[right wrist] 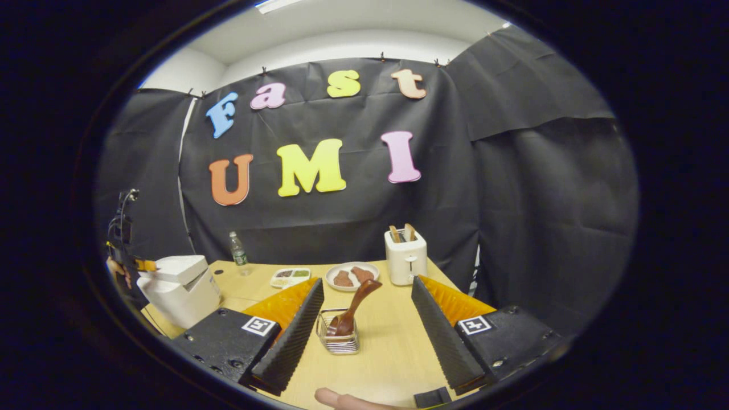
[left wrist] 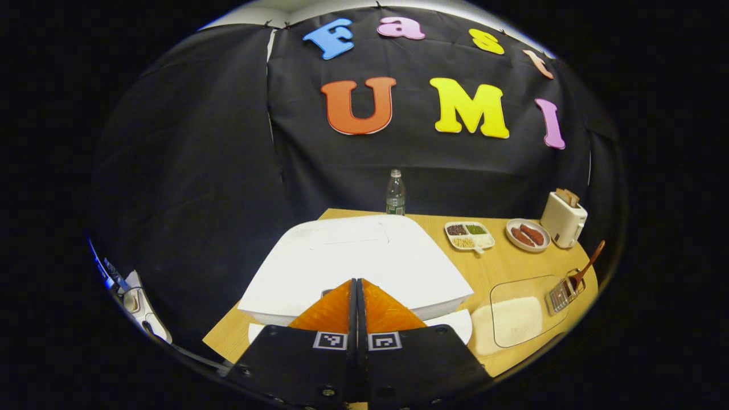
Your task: Close the left gripper, press the button to open the rice cooker; take a wooden spoon from the chopstick holder with the right hand, scoop a spoonful of rice and pour it into the rice cooker, then put the wooden spoon back into the chopstick holder.
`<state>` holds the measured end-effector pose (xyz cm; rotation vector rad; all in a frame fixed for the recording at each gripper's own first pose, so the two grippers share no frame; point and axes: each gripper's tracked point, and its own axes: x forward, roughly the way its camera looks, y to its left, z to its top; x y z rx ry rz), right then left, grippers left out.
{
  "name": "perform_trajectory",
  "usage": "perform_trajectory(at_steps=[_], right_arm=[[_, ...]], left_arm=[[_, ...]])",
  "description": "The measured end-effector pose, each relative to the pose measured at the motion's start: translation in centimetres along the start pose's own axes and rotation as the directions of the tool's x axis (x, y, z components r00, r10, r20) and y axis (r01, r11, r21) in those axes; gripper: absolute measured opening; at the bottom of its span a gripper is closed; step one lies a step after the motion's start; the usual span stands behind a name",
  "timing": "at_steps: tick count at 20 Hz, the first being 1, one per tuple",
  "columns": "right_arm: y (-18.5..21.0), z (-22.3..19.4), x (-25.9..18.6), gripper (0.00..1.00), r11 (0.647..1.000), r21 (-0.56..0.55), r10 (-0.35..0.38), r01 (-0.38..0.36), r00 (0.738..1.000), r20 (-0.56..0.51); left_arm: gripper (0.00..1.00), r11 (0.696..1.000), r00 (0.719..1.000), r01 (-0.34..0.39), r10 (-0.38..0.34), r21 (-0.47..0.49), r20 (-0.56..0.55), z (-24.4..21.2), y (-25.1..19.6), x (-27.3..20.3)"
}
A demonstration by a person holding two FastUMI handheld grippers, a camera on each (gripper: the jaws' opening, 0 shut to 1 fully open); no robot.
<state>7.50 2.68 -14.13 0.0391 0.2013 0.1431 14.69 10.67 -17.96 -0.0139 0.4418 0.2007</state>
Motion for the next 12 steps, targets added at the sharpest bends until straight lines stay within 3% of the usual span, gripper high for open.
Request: perform_trajectory(at_steps=[3, 5, 6, 7, 9, 10, 12], right_arm=[[0.5, 0.7, -0.6, 0.99, 1.0, -0.023, -0.007, 0.007, 1.0, 0.016], [1.3, 1.4, -1.1, 1.0, 0.999, -0.033, 0.001, -0.001, 1.0, 0.029], [1.7, 1.7, -1.3, 1.0, 0.999, -0.038, 0.008, -0.006, 0.999, 0.037], [2.0, 1.9, -1.5, 1.0, 0.999, -0.039, 0.01, -0.008, 0.999, 0.044], [2.0, 2.4, -1.5, 1.0, 1.0, -0.026, -0.002, 0.004, 0.998, 0.064], [1.9, 2.6, -1.5, 1.0, 1.0, -0.013, -0.019, 0.02, 0.997, 0.072], [2.2, 2.6, -1.0, 1.0, 0.999, -0.015, -0.029, 0.03, 0.996, 0.08]], left_arm=[[0.0, 0.999, 0.993, 0.003, 0.001, -0.036, 0.12, 4.0, 0.9, -2.1], [0.12, 0.998, 0.987, 0.041, -0.032, -0.054, 0.156, 5.1, 0.9, -3.7], [0.51, 0.995, 0.979, 0.087, -0.076, -0.048, 0.188, 5.6, -0.1, -5.1], [0.6, 0.994, 0.971, 0.105, -0.095, -0.033, 0.217, 5.9, -0.3, -6.2], [0.92, 0.997, 0.962, 0.073, -0.067, -0.013, 0.264, 6.1, 0.5, -8.2], [0.98, 0.998, 0.956, 0.057, -0.051, -0.012, 0.288, 6.3, 0.9, -9.2], [0.96, 0.998, 0.943, 0.061, -0.057, -0.002, 0.327, 6.5, 0.6, -11.8]])
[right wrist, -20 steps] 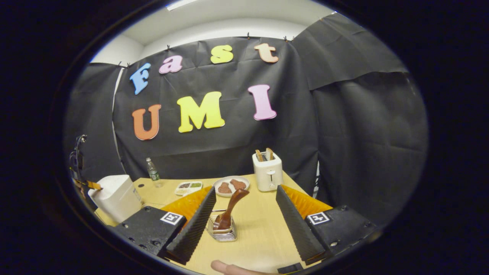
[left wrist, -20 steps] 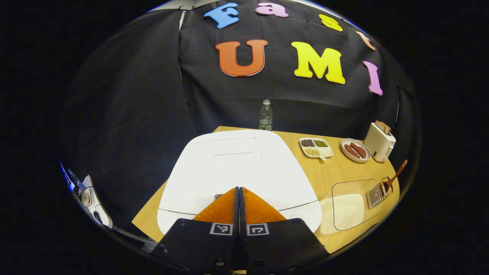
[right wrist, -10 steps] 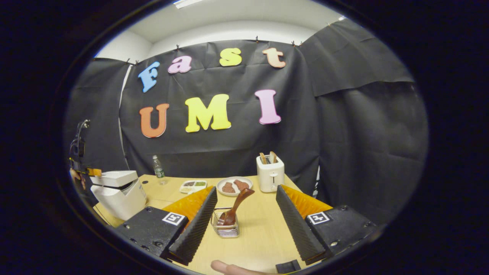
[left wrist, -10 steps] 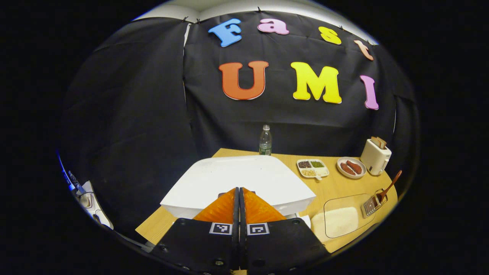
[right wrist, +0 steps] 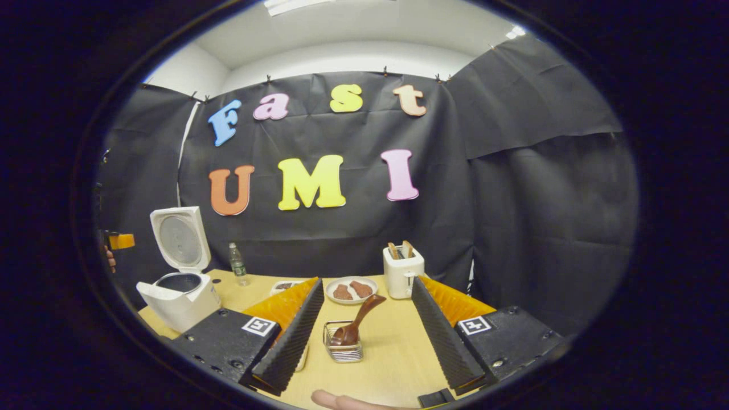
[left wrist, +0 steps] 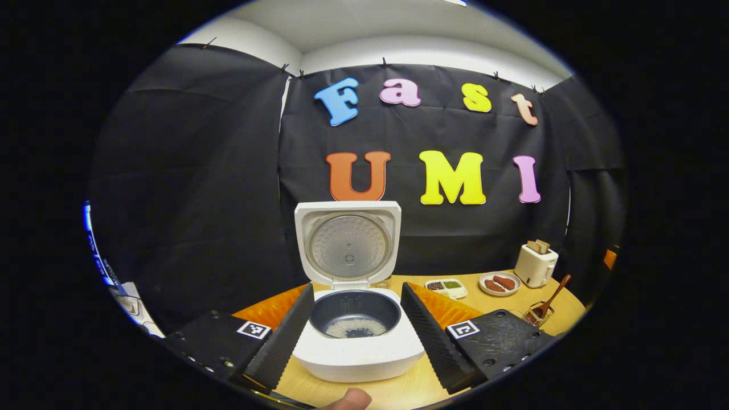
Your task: Close the left gripper, press the button to open the rice cooker; take a wooden spoon from the chopstick holder with the right hand, scoop a spoonful of rice and pour it into the rice cooker, then put the wooden spoon back into the chopstick holder.
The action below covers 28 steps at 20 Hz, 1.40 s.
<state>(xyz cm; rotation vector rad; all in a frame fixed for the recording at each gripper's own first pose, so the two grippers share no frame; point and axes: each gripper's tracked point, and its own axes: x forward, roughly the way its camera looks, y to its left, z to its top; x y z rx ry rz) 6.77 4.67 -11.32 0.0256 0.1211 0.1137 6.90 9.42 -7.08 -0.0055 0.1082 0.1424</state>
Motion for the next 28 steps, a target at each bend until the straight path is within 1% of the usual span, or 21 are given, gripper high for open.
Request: perform_trajectory(at_steps=[2, 3, 6, 7, 9, 10, 11, 12, 14, 15, 16, 19, 20, 21, 23, 24, 25, 26, 27, 28], right_arm=[[-0.2, -0.4, 0.8, 1.0, 1.0, 0.0, -0.014, 0.014, 1.0, -0.001], [-0.3, -0.8, 1.4, 0.98, 1.0, 0.001, -0.019, 0.019, 1.0, -0.006], [-0.7, -2.4, 3.6, 1.0, 0.999, 0.003, -0.035, 0.035, 0.999, -0.023], [-0.7, -3.1, 4.4, 1.0, 0.999, 0.003, -0.036, 0.036, 0.999, -0.029], [-0.7, -4.9, 6.3, 1.0, 0.999, 0.006, -0.031, 0.031, 0.998, -0.064], [-1.1, -5.7, 7.3, 1.0, 0.999, 0.015, -0.039, 0.041, 0.996, -0.082], [-1.5, -6.5, 8.5, 1.0, 0.998, 0.02, -0.051, 0.054, 0.994, -0.096], [-1.9, -7.3, 9.5, 1.0, 0.998, 0.017, -0.063, 0.065, 0.992, -0.113], [-2.0, -8.9, 11.4, 1.0, 0.998, 0.02, -0.062, 0.066, 0.988, -0.138], [-2.2, -9.9, 12.4, 0.99, 0.997, 0.013, -0.068, 0.07, 0.985, -0.156], [-2.3, -10.7, 13.2, 1.0, 0.998, 0.013, -0.064, 0.068, 0.983, -0.172], [-2.5, -13.4, 15.8, 1.0, 0.996, 0.052, -0.064, 0.078, 0.972, -0.225], [-2.4, -14.4, 16.5, 0.99, 0.994, 0.08, -0.056, 0.078, 0.967, -0.248], [-1.7, -15.5, 17.4, 1.0, 0.992, 0.108, -0.03, 0.062, 0.962, -0.272], [-1.0, -17.5, 18.4, 0.98, 0.989, 0.138, 0.002, 0.045, 0.945, -0.328], [-0.8, -18.1, 18.8, 1.0, 0.987, 0.153, 0.014, 0.04, 0.94, -0.34], [-0.5, -18.5, 19.2, 1.0, 0.986, 0.162, 0.022, 0.038, 0.936, -0.352], [-0.3, -18.6, 19.5, 0.94, 0.986, 0.166, 0.029, 0.031, 0.937, -0.347], [0.3, -18.5, 19.8, 0.92, 0.984, 0.177, 0.059, 0.003, 0.938, -0.341], [0.6, -18.5, 20.0, 0.96, 0.984, 0.18, 0.072, -0.01, 0.937, -0.341]], left_arm=[[0.97, 1.0, 0.999, 0.014, -0.014, -0.002, 0.033, 0.3, -0.4, -2.3], [0.97, 1.0, 0.999, 0.028, -0.028, -0.005, 0.036, 0.2, -0.8, -3.3], [0.97, 0.996, 0.995, 0.08, -0.078, -0.03, 0.061, 0.0, -2.1, -6.6], [0.96, 0.996, 0.994, 0.08, -0.078, -0.027, 0.075, 0.0, -2.2, -7.5], [0.96, 0.998, 0.993, 0.067, -0.067, 0.01, 0.102, -0.1, -2.2, -9.0], [0.96, 0.999, 0.992, 0.049, -0.05, 0.015, 0.113, -0.2, -2.0, -9.6], [0.96, 0.999, 0.992, 0.047, -0.048, 0.01, 0.119, -0.3, -2.1, -10.3], [0.96, 0.998, 0.991, 0.057, -0.057, 0.002, 0.12, -0.7, -2.6, -11.0], [0.96, 0.997, 0.99, 0.075, -0.074, -0.009, 0.118, -1.3, -3.1, -12.1], [0.96, 0.997, 0.99, 0.081, -0.079, -0.015, 0.119, -1.4, -3.3, -12.4], [0.96, 0.996, 0.989, 0.086, -0.083, -0.019, 0.121, -1.4, -3.3, -12.7], [0.96, 0.995, 0.987, 0.098, -0.096, -0.01, 0.129, -1.1, -3.3, -13.5], [0.96, 0.996, 0.987, 0.095, -0.093, -0.003, 0.128, -1.2, -3.0, -13.7], [0.96, 0.996, 0.987, 0.091, -0.091, 0.002, 0.13, -1.2, -2.9, -14.0], [0.96, 0.997, 0.989, 0.077, -0.077, 0.005, 0.124, -1.5, -2.5, -14.1], [0.96, 0.997, 0.99, 0.073, -0.074, 0.006, 0.123, -1.6, -2.4, -14.1], [0.96, 0.997, 0.99, 0.073, -0.073, 0.008, 0.12, -1.8, -2.4, -14.2], [0.96, 0.997, 0.991, 0.075, -0.075, 0.007, 0.114, -2.0, -2.5, -14.1], [0.96, 0.997, 0.991, 0.078, -0.078, 0.004, 0.109, -2.2, -2.7, -13.8], [0.96, 0.997, 0.992, 0.079, -0.079, 0.003, 0.101, -2.5, -2.8, -13.5]])
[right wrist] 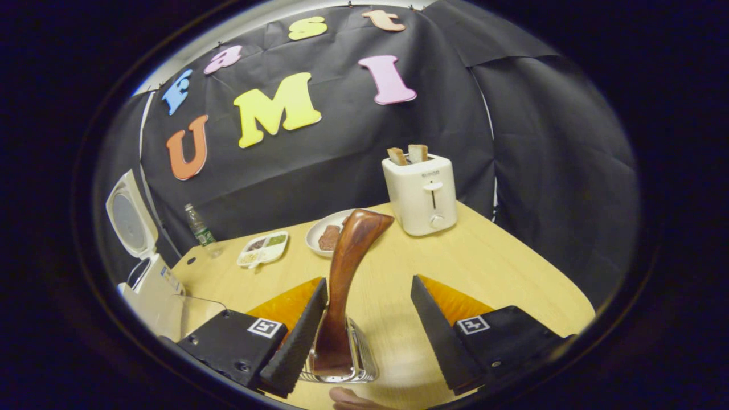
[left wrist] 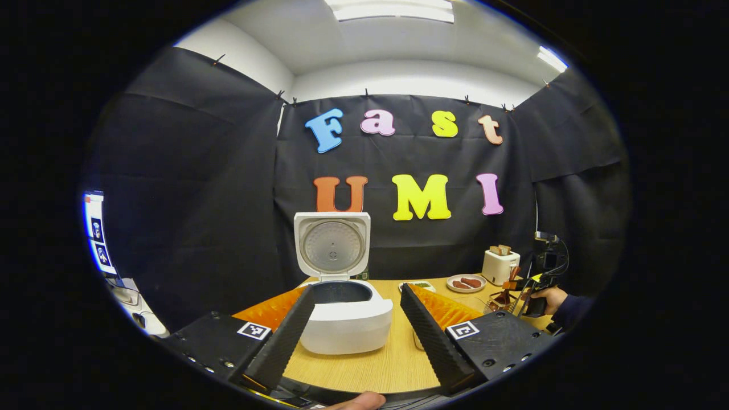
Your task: Close the left gripper, press the button to open the rice cooker; take a wooden spoon from the chopstick holder with the right hand, scoop a spoonful of rice and pour it into the rice cooker, then put the wooden spoon back into the chopstick holder.
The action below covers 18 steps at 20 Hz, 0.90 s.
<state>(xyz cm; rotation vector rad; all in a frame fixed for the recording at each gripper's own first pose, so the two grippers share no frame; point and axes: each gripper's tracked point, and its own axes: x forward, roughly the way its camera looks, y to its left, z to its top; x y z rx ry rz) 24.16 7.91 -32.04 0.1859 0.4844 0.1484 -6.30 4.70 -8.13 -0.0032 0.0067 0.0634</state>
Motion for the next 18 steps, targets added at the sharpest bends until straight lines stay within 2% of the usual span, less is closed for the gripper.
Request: perform_trajectory(at_steps=[1, 2, 3, 4, 6, 8, 9, 10, 11, 13, 18], right_arm=[[-0.2, -0.2, 0.4, 0.88, 1.0, -0.004, -0.003, 0.003, 1.0, -0.009], [0.2, -0.4, 0.8, 0.92, 1.0, -0.001, 0.007, -0.007, 1.0, -0.022], [1.0, -0.6, 1.0, 0.81, 0.999, 0.014, 0.031, -0.031, 0.999, -0.034], [1.8, -0.7, 1.2, 0.83, 0.998, 0.024, 0.058, -0.057, 0.997, -0.042], [2.4, -0.6, 1.1, 0.7, 0.996, 0.036, 0.08, -0.079, 0.996, -0.036], [1.7, -0.4, 0.8, 0.39, 0.998, 0.046, 0.055, -0.054, 0.998, -0.028], [1.9, -0.6, 0.1, 0.25, 0.996, 0.06, 0.071, -0.069, 0.997, -0.03], [2.5, -0.7, 0.0, 0.22, 0.994, 0.069, 0.087, -0.084, 0.996, -0.035], [2.2, -0.5, -0.5, 0.18, 0.996, 0.064, 0.071, -0.069, 0.997, -0.032], [2.4, 0.3, -1.3, 0.16, 0.996, 0.063, 0.069, -0.069, 0.998, -0.003], [3.7, 3.6, -3.5, 0.16, 0.997, -0.019, 0.072, -0.07, 0.992, 0.106]], left_arm=[[0.96, 1.0, 1.0, -0.003, 0.003, 0.002, -0.008, -0.3, 0.1, 0.2], [0.96, 1.0, 1.0, -0.004, 0.004, 0.006, -0.016, -0.6, 0.1, 0.4], [0.96, 1.0, 1.0, -0.008, 0.008, 0.011, -0.026, -1.0, 0.1, 0.6], [0.96, 1.0, 0.999, -0.011, 0.012, 0.016, -0.034, -1.2, 0.2, 0.8], [0.97, 0.999, 0.999, -0.023, 0.024, 0.026, -0.041, -1.5, 0.7, 0.7], [0.97, 0.999, 0.998, -0.032, 0.033, 0.025, -0.045, -1.6, 1.2, 0.3], [0.97, 0.999, 0.998, -0.037, 0.038, 0.022, -0.046, -1.6, 1.4, 0.1], [0.97, 0.999, 0.998, -0.04, 0.041, 0.017, -0.045, -1.6, 1.6, -0.2], [0.97, 0.999, 0.999, -0.039, 0.039, 0.013, -0.038, -1.4, 1.8, -0.6], [0.97, 0.999, 0.999, -0.037, 0.038, 0.01, -0.031, -1.4, 2.0, -1.1], [0.97, 0.999, 0.999, -0.034, 0.034, 0.007, -0.027, -1.7, 2.4, -1.8]])
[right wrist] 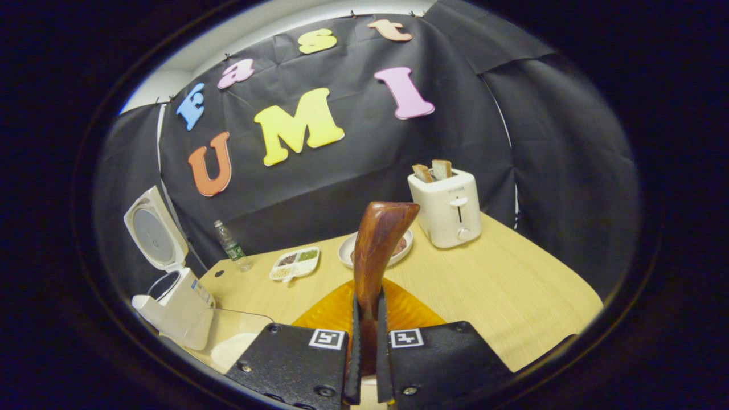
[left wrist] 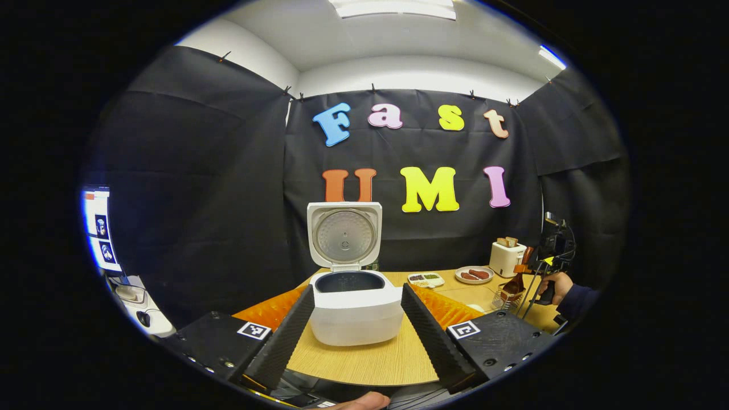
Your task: Close the left gripper, press the button to open the rice cooker; take a wooden spoon from the chopstick holder with the right hand, scoop a spoonful of rice and pour it into the rice cooker, then put the wooden spoon back into the chopstick holder.
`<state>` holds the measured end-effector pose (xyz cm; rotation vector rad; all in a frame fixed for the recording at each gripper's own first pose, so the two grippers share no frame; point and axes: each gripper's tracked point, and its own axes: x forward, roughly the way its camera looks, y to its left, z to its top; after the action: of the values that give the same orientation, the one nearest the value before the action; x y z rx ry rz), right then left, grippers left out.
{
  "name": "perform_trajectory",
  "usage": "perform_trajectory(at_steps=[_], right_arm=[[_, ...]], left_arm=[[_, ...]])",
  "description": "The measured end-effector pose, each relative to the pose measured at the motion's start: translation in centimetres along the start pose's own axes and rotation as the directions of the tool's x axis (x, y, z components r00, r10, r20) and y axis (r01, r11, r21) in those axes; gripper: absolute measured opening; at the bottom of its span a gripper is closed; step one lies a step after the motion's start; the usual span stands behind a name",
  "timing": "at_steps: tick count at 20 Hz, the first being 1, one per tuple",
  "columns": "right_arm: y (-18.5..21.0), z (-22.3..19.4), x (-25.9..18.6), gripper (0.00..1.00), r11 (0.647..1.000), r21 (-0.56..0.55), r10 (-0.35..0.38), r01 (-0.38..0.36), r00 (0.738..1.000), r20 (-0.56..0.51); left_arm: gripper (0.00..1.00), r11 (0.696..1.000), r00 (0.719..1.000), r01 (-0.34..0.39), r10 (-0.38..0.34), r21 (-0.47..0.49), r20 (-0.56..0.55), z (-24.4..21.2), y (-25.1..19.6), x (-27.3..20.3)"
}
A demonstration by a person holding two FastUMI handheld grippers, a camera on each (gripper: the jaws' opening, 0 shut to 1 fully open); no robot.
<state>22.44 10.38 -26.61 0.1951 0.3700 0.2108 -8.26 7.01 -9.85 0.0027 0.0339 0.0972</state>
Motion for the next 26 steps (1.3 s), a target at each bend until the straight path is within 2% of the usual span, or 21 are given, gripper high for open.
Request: perform_trajectory(at_steps=[3, 5, 12, 15, 20, 23, 26], right_arm=[[1.9, 1.9, -1.6, 0.15, 0.998, -0.055, 0.016, -0.014, 0.999, 0.041], [2.8, 3.2, -2.6, 0.14, 0.996, -0.084, 0.003, 0.003, 0.997, 0.076], [9.2, 5.4, -5.9, 0.13, 0.987, -0.159, 0.052, -0.026, 0.986, 0.159], [12.7, 4.2, -6.2, 0.13, 0.981, -0.183, 0.103, -0.072, 0.98, 0.171], [15.9, 1.6, -5.7, 0.13, 0.973, -0.221, 0.109, -0.066, 0.976, 0.187], [16.4, -1.6, -4.8, 0.13, 0.97, -0.242, 0.065, -0.033, 0.99, 0.125], [16.8, -5.0, -4.2, 0.14, 0.97, -0.241, 0.046, -0.032, 0.997, 0.055]], left_arm=[[0.97, 1.0, 1.0, 0.01, -0.01, -0.005, -0.024, -0.5, 0.2, -0.2], [0.97, 1.0, 1.0, 0.009, -0.009, -0.008, -0.008, 0.4, 0.5, -0.6], [0.97, 1.0, 0.998, 0.029, -0.03, 0.009, 0.05, 1.9, 0.4, -1.8], [0.97, 0.999, 0.999, 0.033, -0.033, -0.003, 0.042, 1.2, 0.5, -1.9], [0.97, 1.0, 1.0, 0.019, -0.019, -0.024, 0.025, 0.7, 2.0, -2.0], [0.97, 1.0, 0.999, 0.006, -0.005, -0.027, 0.035, 0.7, 2.6, -1.8], [0.97, 1.0, 1.0, 0.006, -0.005, -0.026, 0.026, -0.2, 2.8, -1.9]])
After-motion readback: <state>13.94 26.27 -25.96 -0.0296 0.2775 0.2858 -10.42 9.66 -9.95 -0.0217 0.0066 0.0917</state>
